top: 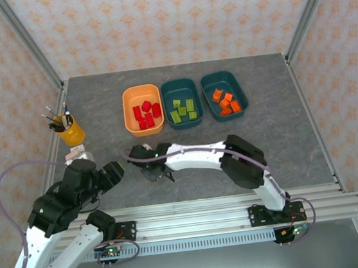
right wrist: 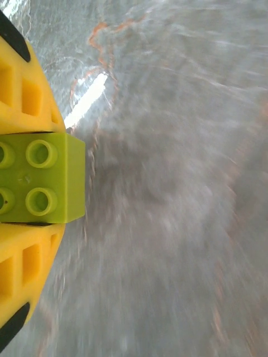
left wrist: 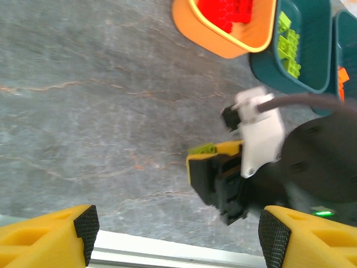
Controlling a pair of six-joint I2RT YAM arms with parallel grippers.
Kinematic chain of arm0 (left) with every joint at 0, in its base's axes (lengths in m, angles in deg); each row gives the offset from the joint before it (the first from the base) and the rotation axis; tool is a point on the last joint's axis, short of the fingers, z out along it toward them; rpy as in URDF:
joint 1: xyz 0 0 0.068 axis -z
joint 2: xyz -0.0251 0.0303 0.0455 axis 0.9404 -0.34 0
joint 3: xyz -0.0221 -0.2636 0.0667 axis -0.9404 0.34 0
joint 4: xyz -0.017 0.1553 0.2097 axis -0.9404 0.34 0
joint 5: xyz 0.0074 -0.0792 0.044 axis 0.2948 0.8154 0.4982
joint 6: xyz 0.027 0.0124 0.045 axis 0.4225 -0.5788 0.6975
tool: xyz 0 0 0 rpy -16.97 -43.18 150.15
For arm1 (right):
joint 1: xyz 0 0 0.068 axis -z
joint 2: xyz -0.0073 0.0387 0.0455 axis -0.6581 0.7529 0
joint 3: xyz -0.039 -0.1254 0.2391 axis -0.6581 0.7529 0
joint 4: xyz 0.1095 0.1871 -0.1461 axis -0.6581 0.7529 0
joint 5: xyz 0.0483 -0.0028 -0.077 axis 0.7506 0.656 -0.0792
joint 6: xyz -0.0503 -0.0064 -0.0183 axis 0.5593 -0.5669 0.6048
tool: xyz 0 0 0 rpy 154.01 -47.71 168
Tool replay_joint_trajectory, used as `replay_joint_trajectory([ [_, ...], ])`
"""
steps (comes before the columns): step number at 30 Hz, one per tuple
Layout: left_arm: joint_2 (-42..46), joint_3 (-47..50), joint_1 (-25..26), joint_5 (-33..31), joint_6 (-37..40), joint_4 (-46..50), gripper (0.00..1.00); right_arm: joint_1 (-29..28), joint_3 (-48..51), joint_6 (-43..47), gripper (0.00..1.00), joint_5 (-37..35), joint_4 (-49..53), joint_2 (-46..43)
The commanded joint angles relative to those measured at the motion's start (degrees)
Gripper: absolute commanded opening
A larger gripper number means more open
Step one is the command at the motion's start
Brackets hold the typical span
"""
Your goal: Sort the legos into containers by color
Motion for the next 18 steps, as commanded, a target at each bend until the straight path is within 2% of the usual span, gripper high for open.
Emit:
replay_joint_trajectory([
  [1, -5.28, 1.32, 0.44, 4.62, 1.42, -10.25, 0.79, 6.37, -4.88, -0.62, 0.34, -2.55, 4.56, -6.95],
  [5, -14.24, -1.46, 0.31, 6.11, 2.19, -18.67, 0.81, 14.36, -11.27, -0.96, 0.33, -1.06, 7.81, -5.02],
  [8, -22.63, -5.61, -1.28, 7.96, 3.70, -22.38, 0.83, 20.26, -18.55, -2.20, 0.32, -0.04, 9.85, -0.41],
  [13, -35.95, -11.54, -6.27, 14.43, 3.81, -29.80, 0.83, 28.09, -34.15, -5.63, 0.30, -0.01, 14.06, 11.09],
  [18, -46.12, -18.24, -7.71, 15.09, 6.19, -33.67, 0.83, 32.37, -50.47, -6.06, 0.30, -0.03, 16.35, 22.61],
])
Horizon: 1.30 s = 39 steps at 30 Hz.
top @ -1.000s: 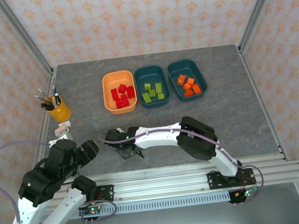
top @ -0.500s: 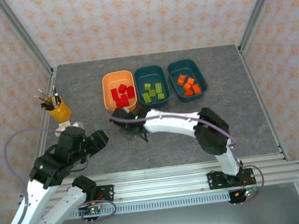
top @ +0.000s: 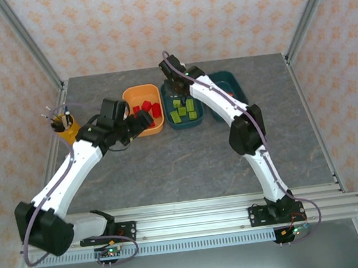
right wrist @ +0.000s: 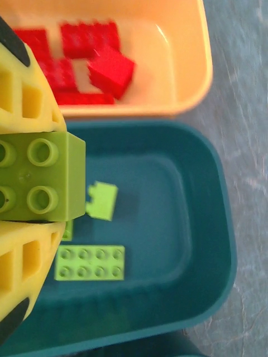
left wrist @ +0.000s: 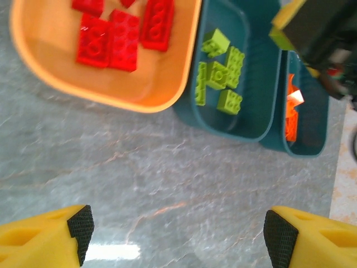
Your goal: Sort the legos into containers by color
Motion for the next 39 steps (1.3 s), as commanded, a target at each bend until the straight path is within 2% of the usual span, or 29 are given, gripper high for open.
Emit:
replay_joint_trajectory([
  [1, -4.43, -4.32, -1.20, 1.80, 2.70, -6.06, 0.83, 1.62, -9.65, -1.64, 0.30, -0.22, 6.00, 6.86],
  [3, -7.51, -5.20, -2.26, 2.42, 2.58, -8.72, 0.83, 3.08, -14.63, -2.91, 0.30, 0.16, 7.47, 10.97],
  [6, -12.12, -8.01, -3.35, 3.69, 3.10, -10.93, 0.83, 5.05, -14.56, -4.65, 0.32, 2.18, 4.82, 13.09],
  [11, -17.61, -13.93, -3.39, 4.37, 5.64, -10.95, 0.82, 5.84, -15.18, -3.91, 0.44, 4.90, -0.08, 16.09],
  [14, -18.88, -15.22, -3.40, 4.04, 5.97, -10.38, 0.82, 6.24, -19.51, -5.05, 0.52, 6.03, 0.93, 19.01],
  [17, -18.91, -15.04, -3.40, 4.13, 5.78, -10.44, 0.82, 6.44, -19.42, -6.29, 0.56, 6.68, 0.45, 19.37],
  [21, -18.08, -15.34, -3.40, 4.13, 5.78, -9.78, 0.82, 6.42, -19.82, -6.20, 0.57, 7.07, 0.89, 17.99],
  [25, -16.62, -15.83, -3.40, 3.58, 6.13, -7.15, 0.82, 5.89, -17.45, -3.97, 0.57, 6.15, 0.37, 11.76],
  [28, -13.97, -14.34, -3.37, 1.98, 5.63, -4.59, 0.83, 4.46, -11.59, -1.63, 0.57, 3.80, -2.01, 4.30],
  [35, -4.12, -8.39, -3.40, -1.82, 4.97, 1.73, 0.85, 1.56, 15.94, -2.79, 0.58, -1.31, -13.99, -18.32],
  [39, 2.33, -4.83, -3.39, -4.26, 6.41, 5.67, 0.87, 0.03, 34.34, -3.61, 0.65, -7.30, -18.58, -33.57],
])
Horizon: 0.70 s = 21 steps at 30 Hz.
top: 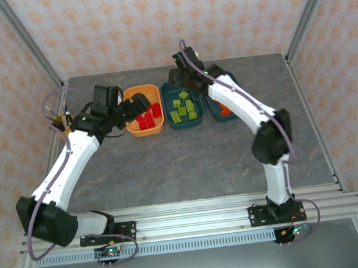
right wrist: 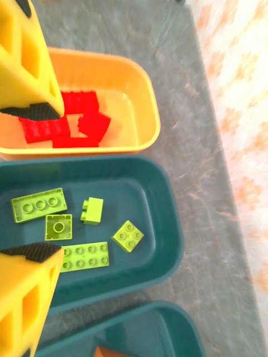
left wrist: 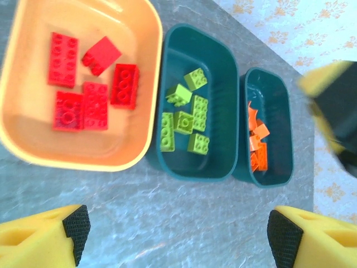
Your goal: Sort the legos into containers by color
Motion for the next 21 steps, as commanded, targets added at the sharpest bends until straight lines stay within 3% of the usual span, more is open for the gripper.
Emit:
replay_joint_trajectory([
  [1, 4.94, 3.38, -0.14, -3.89, 1.85, 5.87, 0.88, -0.19, 14.52, -0.99, 0.76, -7.61, -5.91, -12.23],
  [2, 6.86, 4.83, -0.19, -4.39, 2.16, 6.11, 0.99, -0.15, 20.28, -1.12, 0.98, -8.38, -7.20, -16.76],
  [5, 11.55, 8.47, -0.32, -6.32, 3.08, 8.00, 1.00, 0.30, 33.50, -2.47, 1.00, -10.69, -6.28, -28.82],
  [9, 16.55, 11.33, -0.24, -15.05, 5.48, 13.11, 1.00, 0.81, 43.20, -2.35, 1.00, -17.53, 1.10, -41.76],
  [11, 17.78, 11.85, -0.13, -23.83, 6.26, 16.59, 1.00, 1.89, 45.67, -5.33, 1.00, -26.16, 6.16, -45.68],
  [13, 17.86, 12.39, 0.17, -37.64, 4.24, 20.00, 1.00, 5.37, 49.49, -5.29, 1.00, -31.12, 5.89, -48.52],
  [15, 18.41, 16.24, 0.21, -47.92, 6.48, 16.70, 1.00, 10.57, 56.89, -1.47, 1.00, -30.95, -1.63, -52.53],
  [18, 18.64, 25.26, 0.21, -53.56, 18.71, 3.12, 1.00, 14.96, 71.32, 7.10, 1.00, -36.33, -20.07, -56.98],
  [21, 14.34, 28.59, -1.01, -54.81, 22.87, -4.44, 1.00, 19.70, 80.88, 11.47, 1.00, -33.14, -34.41, -56.44],
])
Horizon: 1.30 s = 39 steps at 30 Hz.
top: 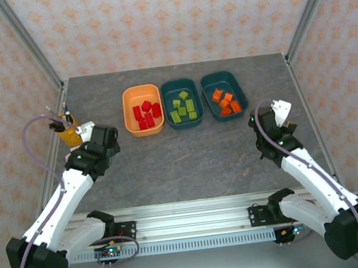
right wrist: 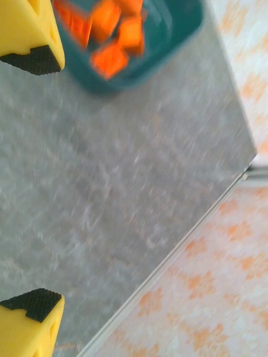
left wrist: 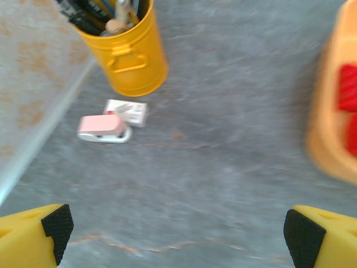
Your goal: Sort the legos into containers by color
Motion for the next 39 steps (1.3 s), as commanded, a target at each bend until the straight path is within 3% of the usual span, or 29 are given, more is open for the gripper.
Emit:
replay_joint_trajectory([
  [1, -4.49, 3.03, -1.65, -7.83, 8.69, -12.89, 1.00, 3.52, 7.14, 8.43, 1.00, -2.45, -19.33, 2.63],
  [4, -9.77, 7.19, -2.65, -2.40, 14.43, -25.78, 1.00, 4.87, 8.57, 13.80, 1.00, 1.52, -27.05, 9.59],
  [6, -15.17, 8.59, -3.02, -0.35, 19.60, -33.83, 1.00, 5.59, 11.16, 16.14, 1.00, 4.86, -37.68, 13.58],
  [9, -22.18, 8.34, -5.27, 4.68, 22.50, -42.65, 1.00, 8.02, 11.40, 16.28, 1.00, 10.22, -46.91, 21.38],
  [13, -28.12, 6.78, -8.01, 8.40, 25.90, -50.94, 1.00, 9.57, 7.49, 21.06, 1.00, 15.80, -49.83, 27.83],
  [19, -31.67, 7.20, -13.55, 16.86, 25.97, -61.30, 1.00, 16.59, 14.56, 17.64, 1.00, 25.60, -68.83, 33.85],
  [22, -30.06, 10.08, -13.95, 17.98, 25.86, -64.47, 1.00, 16.62, 15.32, 17.80, 1.00, 25.58, -69.12, 33.26],
  [25, -26.28, 19.66, -13.42, 14.35, 25.01, -77.89, 1.00, 16.62, 16.03, 17.19, 1.00, 23.69, -69.65, 32.86],
  [28, -28.93, 25.01, -12.65, 12.54, 25.85, -90.49, 1.00, 16.53, 15.67, 17.23, 0.99, 23.24, -69.06, 32.86],
  [29, -27.71, 23.13, -12.20, 11.97, 25.08, -84.39, 1.00, 16.36, 15.40, 17.24, 0.99, 22.84, -68.43, 32.91],
  [30, -28.40, 24.05, -12.22, 11.86, 25.66, -87.80, 1.00, 16.08, 15.18, 17.34, 0.99, 22.38, -68.10, 33.01],
  [39, -28.07, 23.79, -12.09, 11.60, 25.43, -86.54, 1.00, 14.86, 13.06, 18.55, 0.99, 21.67, -65.14, 33.58],
])
